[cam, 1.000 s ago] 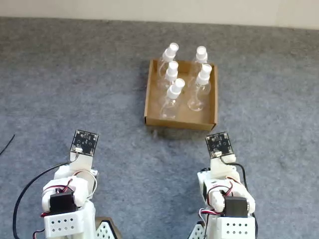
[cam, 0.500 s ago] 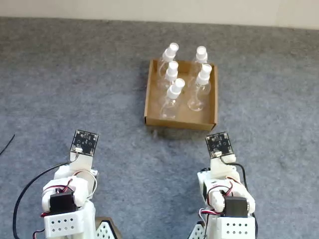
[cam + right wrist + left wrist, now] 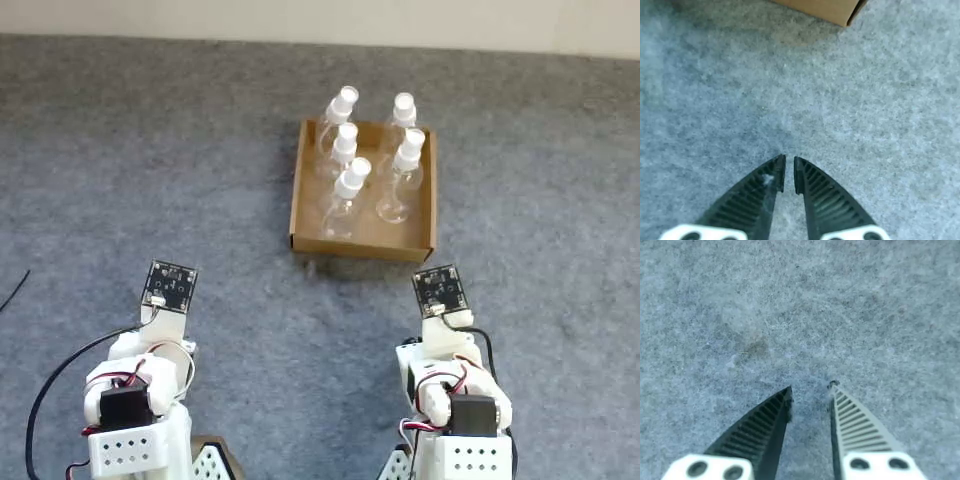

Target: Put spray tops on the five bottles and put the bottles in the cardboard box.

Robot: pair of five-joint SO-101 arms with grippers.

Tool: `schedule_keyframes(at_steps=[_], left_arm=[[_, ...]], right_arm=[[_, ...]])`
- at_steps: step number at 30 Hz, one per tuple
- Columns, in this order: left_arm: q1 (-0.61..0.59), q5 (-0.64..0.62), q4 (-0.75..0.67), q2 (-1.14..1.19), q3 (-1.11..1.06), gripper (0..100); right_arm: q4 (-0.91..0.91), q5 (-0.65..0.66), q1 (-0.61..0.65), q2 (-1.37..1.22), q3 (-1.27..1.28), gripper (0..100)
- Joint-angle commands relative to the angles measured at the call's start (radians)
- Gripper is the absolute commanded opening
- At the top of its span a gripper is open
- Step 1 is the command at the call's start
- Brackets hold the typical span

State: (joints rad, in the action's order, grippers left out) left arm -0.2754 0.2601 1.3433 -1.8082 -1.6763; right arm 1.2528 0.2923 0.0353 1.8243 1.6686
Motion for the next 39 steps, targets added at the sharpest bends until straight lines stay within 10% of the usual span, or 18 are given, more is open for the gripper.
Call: schedule_keyframes(at_steps=[1, 39], left_arm=[[-0.005, 0.006, 0.006, -0.004, -0.019, 12], [-0.005, 0.006, 0.006, -0.004, -0.019, 12]], right_arm=[[0.004, 0.009, -0.012, 0.015, 0.128, 0.5], [0.004, 0.009, -0.012, 0.015, 0.128, 0.5]])
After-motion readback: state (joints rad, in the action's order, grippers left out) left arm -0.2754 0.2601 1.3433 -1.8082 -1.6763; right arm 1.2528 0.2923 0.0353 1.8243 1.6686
